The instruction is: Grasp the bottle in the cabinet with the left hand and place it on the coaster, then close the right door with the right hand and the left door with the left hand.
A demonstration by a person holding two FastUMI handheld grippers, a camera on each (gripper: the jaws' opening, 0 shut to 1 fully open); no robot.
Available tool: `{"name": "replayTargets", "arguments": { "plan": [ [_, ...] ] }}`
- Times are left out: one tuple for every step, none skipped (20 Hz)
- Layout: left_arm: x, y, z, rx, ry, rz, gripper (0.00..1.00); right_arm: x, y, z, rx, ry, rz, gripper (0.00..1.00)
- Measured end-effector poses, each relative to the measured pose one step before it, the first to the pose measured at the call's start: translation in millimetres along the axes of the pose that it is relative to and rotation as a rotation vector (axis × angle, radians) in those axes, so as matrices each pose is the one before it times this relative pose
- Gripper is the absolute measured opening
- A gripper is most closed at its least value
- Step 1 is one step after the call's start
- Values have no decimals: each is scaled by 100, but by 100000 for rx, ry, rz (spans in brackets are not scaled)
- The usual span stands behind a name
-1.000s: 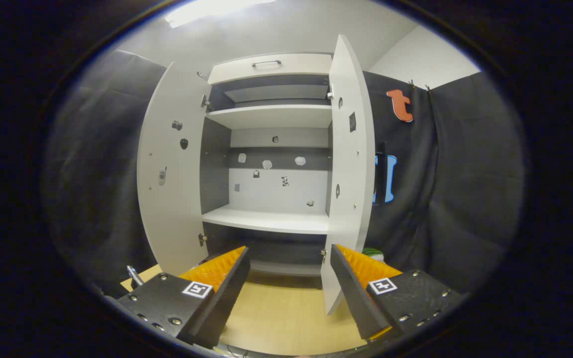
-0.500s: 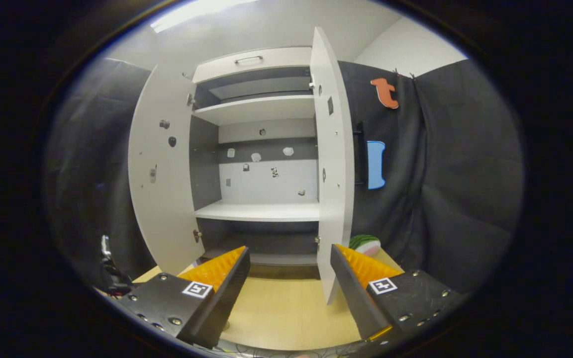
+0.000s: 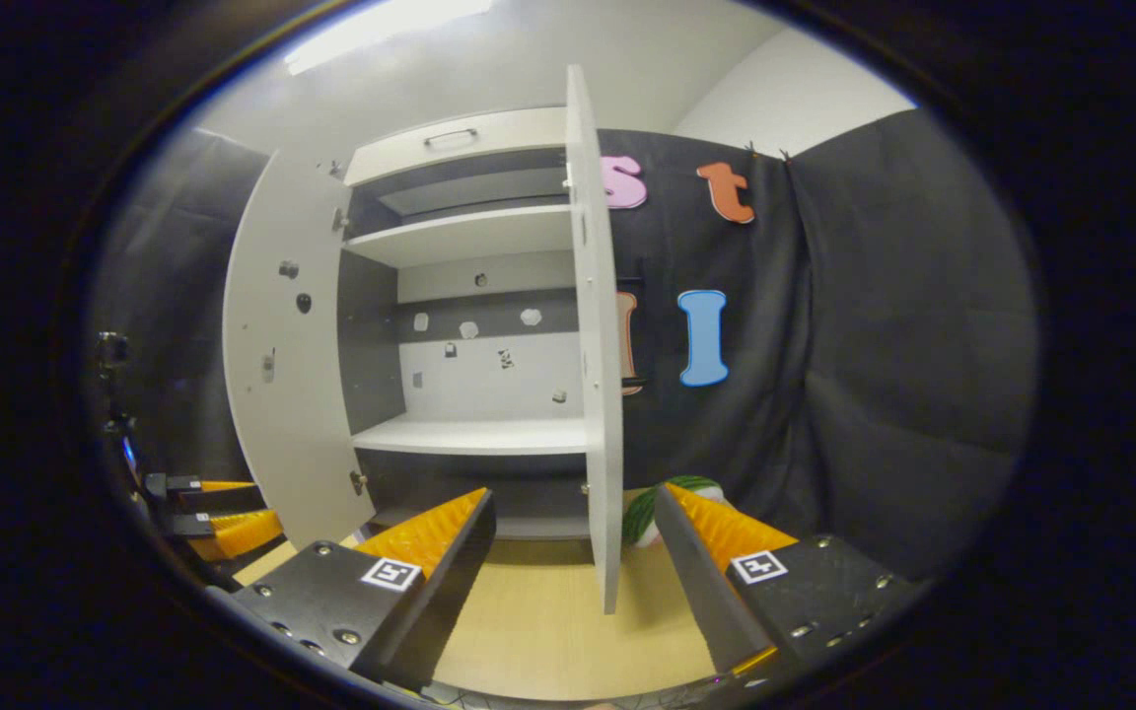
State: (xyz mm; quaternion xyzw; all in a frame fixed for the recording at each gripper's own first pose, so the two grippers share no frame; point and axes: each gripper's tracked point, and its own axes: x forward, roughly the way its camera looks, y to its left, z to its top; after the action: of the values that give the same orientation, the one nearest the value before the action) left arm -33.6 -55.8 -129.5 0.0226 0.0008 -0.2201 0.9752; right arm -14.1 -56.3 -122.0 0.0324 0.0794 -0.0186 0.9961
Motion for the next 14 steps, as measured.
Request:
{"name": "replayTargets", "arguments": {
  "plan": [
    [-139,-303,1364,-862,-835,115,86,86,-1160,755,-380,-1489,-1497,98],
    [58,-360,1670,-954,-1808,-284,86,245,-1189,658,-819,-1428,-1387,99],
    [102,-85,1507,-544,-1355,510,86,208,-1284,754,-775,-1441,-1595,98],
    [176,-107,1413,-1506,-1566,13,86,291,-1367,680,-652,-1460,-1520,98],
    [219,-514,1257,-2203,-1269,-1028,86,386,-1260,707,-900,-1410,-1457,98],
    [232,-114,954,-2032,-403,-85,86,501,-1385,627,-904,-1315,-1638,98],
    [259,597,864,-1352,-470,1650,84,637,-1370,488,-746,-531,-1619,98],
    [318,1041,589,79,21,4194,89,584,-1325,317,-875,-250,-1918,98],
    [287,1256,41,1048,283,4389,95,621,-1183,411,-1409,-82,-1634,98],
    [255,1145,-71,2120,866,4410,100,617,-1053,283,-1574,-190,-1144,99],
    [309,978,-236,1734,764,3747,97,710,-868,378,-1546,-351,-941,100],
    [133,689,-355,1149,953,1874,99,749,-647,258,-1280,71,-514,98],
    [153,449,-180,-241,-128,897,98,1000,-601,128,-1038,222,-48,98],
    [71,522,-134,-716,-224,937,98,962,-366,41,-725,404,-37,98]
  ]
}}
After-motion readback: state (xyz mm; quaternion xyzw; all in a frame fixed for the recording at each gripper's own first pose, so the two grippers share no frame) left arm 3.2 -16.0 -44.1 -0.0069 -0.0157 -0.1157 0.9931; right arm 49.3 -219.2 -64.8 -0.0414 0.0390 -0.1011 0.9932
